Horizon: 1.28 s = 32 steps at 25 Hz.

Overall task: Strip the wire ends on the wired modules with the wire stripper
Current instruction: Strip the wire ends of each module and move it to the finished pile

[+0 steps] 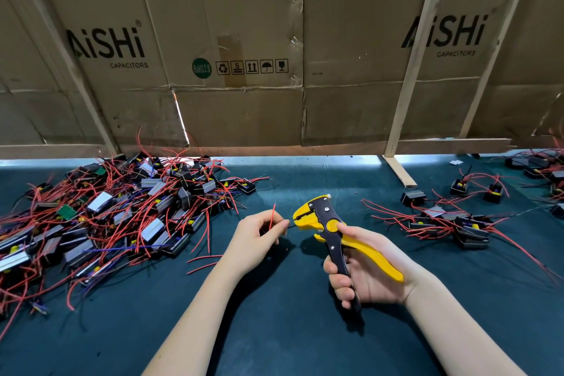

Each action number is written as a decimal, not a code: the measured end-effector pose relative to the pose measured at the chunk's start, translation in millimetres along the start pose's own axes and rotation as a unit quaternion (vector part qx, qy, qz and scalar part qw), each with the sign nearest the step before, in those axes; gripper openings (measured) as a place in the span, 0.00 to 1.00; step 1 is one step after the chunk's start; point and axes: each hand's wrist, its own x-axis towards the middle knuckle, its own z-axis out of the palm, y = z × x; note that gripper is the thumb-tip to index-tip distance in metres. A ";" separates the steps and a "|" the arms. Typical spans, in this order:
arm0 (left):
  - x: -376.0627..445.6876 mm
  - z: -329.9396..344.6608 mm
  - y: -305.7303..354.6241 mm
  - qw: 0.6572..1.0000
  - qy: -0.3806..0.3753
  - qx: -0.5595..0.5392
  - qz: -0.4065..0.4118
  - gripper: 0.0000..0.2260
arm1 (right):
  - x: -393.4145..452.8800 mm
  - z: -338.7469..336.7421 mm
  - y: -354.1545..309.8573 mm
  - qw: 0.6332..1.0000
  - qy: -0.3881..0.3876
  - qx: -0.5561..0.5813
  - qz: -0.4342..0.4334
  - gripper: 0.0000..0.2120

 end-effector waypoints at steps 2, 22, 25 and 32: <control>-0.3 -0.2 0.3 1.000 -0.002 -0.002 -0.001 0.10 | -1.4 1.7 -0.9 1.000 0.013 -0.002 0.002 0.30; -7.1 -36.8 11.5 0.969 -0.062 0.236 -0.031 0.11 | 4.4 13.0 2.3 0.977 0.129 0.165 -0.026 0.26; 12.4 -13.3 53.5 0.964 0.003 0.258 0.067 0.07 | 5.8 11.7 2.4 0.978 0.129 0.161 -0.027 0.26; 54.8 37.8 129.2 0.820 -0.153 0.542 -0.107 0.15 | 2.3 11.6 3.5 0.977 0.128 0.170 -0.032 0.24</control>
